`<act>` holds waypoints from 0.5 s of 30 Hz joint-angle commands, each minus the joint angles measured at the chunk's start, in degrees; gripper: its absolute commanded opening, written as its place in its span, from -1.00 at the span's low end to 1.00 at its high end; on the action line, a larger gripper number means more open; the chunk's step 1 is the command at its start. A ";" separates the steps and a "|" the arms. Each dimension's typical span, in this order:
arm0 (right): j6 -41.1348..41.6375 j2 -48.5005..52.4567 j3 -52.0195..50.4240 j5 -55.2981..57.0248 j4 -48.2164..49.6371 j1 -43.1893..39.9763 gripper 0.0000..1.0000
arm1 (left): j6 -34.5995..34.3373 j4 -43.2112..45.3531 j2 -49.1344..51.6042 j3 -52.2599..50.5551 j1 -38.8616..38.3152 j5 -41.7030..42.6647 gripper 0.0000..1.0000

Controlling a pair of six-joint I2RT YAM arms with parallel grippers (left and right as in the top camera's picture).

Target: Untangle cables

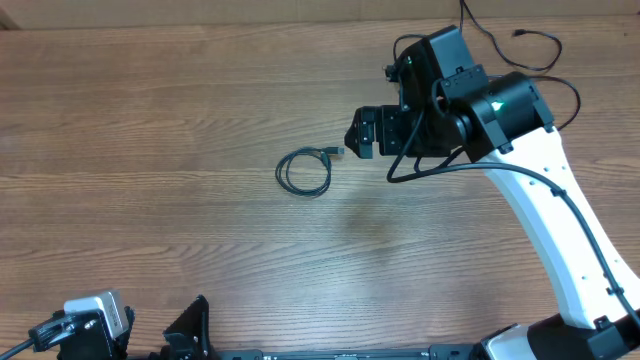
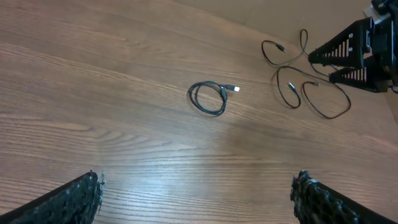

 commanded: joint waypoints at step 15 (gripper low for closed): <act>0.24 -0.94 0.87 -0.92 3.06 -0.04 1.00 | 3.98 -0.66 -0.50 -3.80 0.26 6.12 1.00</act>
